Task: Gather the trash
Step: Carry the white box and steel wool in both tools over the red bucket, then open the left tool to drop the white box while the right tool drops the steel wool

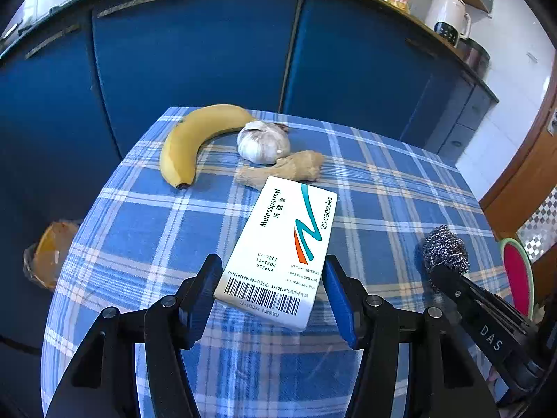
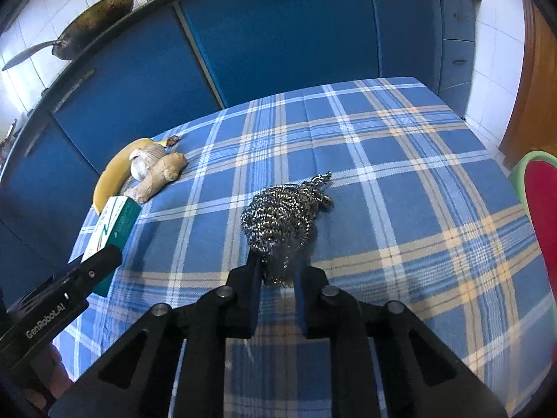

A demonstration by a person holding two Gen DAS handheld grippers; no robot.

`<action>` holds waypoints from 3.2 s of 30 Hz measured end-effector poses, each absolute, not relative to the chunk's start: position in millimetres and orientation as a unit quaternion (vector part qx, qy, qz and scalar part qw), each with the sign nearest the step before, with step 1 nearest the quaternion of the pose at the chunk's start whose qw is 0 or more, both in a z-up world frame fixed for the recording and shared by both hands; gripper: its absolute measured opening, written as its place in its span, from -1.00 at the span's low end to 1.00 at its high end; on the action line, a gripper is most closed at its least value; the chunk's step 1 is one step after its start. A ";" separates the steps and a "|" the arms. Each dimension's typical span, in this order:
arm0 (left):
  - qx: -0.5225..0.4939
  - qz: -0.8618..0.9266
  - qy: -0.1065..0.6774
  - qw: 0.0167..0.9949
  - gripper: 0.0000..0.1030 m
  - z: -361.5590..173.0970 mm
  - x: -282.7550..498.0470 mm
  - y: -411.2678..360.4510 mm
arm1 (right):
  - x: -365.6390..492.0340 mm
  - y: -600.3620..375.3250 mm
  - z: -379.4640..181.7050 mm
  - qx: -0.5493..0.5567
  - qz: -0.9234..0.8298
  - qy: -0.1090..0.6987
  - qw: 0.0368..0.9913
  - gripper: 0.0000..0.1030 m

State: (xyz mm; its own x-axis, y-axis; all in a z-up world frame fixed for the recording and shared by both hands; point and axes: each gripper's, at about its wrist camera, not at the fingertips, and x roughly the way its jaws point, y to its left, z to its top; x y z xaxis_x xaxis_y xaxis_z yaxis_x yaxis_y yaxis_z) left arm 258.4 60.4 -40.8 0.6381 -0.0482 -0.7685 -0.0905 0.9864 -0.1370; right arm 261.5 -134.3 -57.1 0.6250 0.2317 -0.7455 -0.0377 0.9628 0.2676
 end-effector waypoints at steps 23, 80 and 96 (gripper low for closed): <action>-0.058 -0.069 0.389 0.917 0.17 8.0 205.2 -4.3 | 167.0 -198.6 1.8 0.147 0.072 0.357 0.920 -0.65; 0.057 -0.279 0.416 0.864 0.17 -21.4 211.2 -294.6 | 106.4 -456.8 -42.2 0.210 -0.111 0.339 0.910 -0.32; 0.083 -0.300 0.425 0.850 0.20 -36.3 213.0 -321.7 | 74.3 -471.1 -34.3 0.235 -0.136 0.316 0.909 -0.31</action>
State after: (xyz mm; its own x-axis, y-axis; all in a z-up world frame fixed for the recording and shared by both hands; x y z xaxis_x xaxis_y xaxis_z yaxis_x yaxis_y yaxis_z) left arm 213.0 -321.7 -36.3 0.4583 -0.4395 -0.7725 0.5799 0.8065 -0.1148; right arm 74.3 -471.1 -34.3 0.7637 -0.0982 -0.6381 0.3948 0.8531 0.3411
